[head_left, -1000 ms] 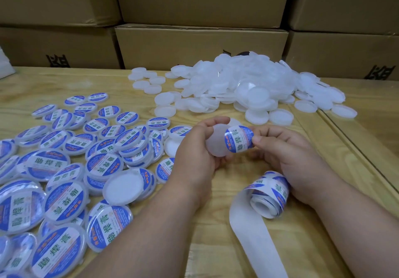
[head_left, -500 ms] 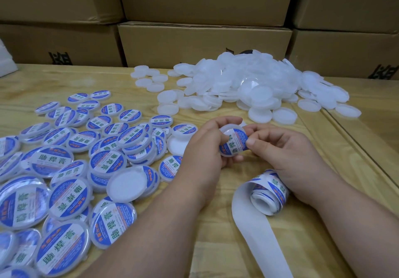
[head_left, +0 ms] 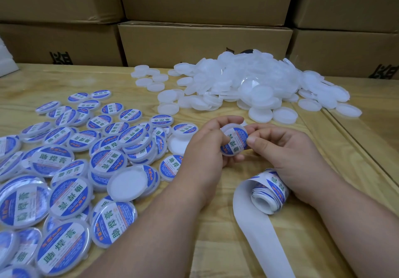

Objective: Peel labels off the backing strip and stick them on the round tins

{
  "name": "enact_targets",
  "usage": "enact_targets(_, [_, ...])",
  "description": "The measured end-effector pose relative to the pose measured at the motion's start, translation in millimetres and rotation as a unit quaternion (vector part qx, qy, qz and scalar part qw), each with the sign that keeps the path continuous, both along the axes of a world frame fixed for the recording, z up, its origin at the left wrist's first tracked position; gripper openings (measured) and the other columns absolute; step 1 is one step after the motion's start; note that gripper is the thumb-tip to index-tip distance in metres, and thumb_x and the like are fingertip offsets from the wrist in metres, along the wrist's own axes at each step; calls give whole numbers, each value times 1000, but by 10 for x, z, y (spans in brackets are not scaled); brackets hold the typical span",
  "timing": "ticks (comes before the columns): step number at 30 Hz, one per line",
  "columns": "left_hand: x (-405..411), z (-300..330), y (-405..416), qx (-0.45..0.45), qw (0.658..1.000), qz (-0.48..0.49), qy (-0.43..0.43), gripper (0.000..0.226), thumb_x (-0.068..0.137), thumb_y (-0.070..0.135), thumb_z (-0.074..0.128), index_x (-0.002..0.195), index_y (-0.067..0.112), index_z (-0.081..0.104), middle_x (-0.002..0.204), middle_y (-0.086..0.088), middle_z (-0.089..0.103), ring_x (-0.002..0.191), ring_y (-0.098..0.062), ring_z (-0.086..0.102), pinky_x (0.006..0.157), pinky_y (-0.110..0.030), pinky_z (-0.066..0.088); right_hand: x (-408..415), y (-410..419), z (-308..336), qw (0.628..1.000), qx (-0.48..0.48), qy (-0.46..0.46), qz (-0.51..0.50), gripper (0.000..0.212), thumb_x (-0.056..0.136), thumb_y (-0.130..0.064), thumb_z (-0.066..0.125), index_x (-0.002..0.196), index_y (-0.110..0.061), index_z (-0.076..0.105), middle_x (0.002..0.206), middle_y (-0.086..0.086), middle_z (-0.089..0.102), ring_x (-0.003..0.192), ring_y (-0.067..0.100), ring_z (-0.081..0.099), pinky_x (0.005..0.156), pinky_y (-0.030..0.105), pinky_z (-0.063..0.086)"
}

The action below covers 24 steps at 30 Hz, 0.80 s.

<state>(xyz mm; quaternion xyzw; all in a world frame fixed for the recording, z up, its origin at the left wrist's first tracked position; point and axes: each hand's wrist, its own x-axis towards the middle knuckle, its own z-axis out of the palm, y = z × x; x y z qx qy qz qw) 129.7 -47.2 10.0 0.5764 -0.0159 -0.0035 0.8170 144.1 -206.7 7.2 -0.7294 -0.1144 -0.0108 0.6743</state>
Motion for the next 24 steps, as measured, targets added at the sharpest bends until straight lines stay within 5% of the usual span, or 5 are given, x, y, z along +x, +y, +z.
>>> enact_targets(8, [-13, 26, -25, 9, 1000, 16, 3, 42, 68, 12, 43, 92, 27, 74, 99, -4, 79, 87, -23, 74, 61, -30, 53, 19, -2, -28, 1000, -3, 0, -5, 16, 93, -5, 67, 79, -7, 75, 110, -1, 75, 109, 13, 70, 93, 27, 50])
enact_targets(12, [-11, 8, -26, 21, 1000, 20, -1, 39, 87, 1, 40, 108, 21, 65, 97, -1, 80, 90, -21, 76, 61, -27, 52, 24, -18, -34, 1000, -14, -12, 4, 17, 96, -3, 62, 90, -9, 76, 107, -7, 77, 105, 6, 70, 81, 15, 50])
enact_targets(17, [7, -29, 5, 2, 999, 33, 2, 36, 94, -5, 52, 114, 24, 60, 102, 0, 79, 92, -19, 77, 59, -19, 54, 53, -53, -50, 999, 13, 13, -36, 20, 92, -7, 67, 103, -23, 74, 109, 0, 75, 96, 21, 69, 88, 38, 55])
enact_targets(24, [16, -55, 12, 15, 998, 62, -13, 44, 83, 8, 81, 115, 30, 59, 101, 1, 79, 88, -16, 76, 54, -18, 50, 74, -58, -61, 999, 37, 16, -30, 24, 80, -19, 68, 103, -21, 72, 106, -1, 76, 90, 16, 71, 80, 33, 53])
